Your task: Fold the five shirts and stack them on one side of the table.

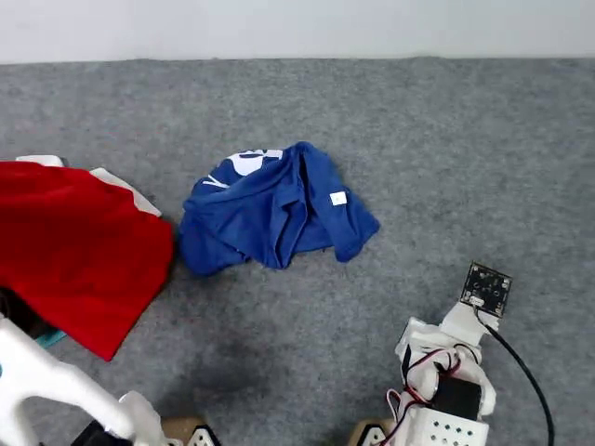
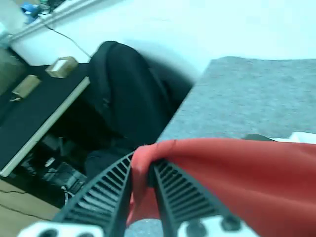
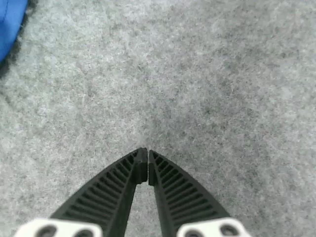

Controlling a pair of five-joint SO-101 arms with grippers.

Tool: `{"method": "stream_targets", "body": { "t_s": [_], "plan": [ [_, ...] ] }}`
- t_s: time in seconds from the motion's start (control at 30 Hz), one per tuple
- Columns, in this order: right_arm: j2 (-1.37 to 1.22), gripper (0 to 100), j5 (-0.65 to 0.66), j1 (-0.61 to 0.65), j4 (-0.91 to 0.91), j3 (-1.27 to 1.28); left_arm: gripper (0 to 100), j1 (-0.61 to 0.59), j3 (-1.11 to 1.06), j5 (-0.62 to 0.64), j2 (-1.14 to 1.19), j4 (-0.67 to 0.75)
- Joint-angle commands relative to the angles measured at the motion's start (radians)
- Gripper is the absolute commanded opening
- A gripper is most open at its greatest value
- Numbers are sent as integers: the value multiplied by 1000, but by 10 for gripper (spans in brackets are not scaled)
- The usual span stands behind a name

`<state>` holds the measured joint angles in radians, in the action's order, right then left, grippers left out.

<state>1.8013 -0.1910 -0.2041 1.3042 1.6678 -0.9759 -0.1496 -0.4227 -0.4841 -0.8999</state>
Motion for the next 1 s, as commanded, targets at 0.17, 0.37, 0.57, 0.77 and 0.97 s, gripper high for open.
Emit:
{"method": "stream_targets", "body": {
  "t_s": [0.17, 0.37, 0.57, 0.77, 0.97],
  "plan": [
    [10, 10, -8, -2, 2, 15, 267, -118, -41, -66, -46, -23],
    [10, 10, -8, -2, 2, 15, 269, -124, -38, -68, -48, -64],
    [10, 10, -8, -2, 2, 15, 269, -140, -35, -66, -158, -114],
    [10, 10, -8, -2, 2, 15, 269, -60, -38, -66, -330, -364],
    [10, 9, -6, -1, 2, 15, 268, 40, -39, -66, -396, -618]
  ]
}}
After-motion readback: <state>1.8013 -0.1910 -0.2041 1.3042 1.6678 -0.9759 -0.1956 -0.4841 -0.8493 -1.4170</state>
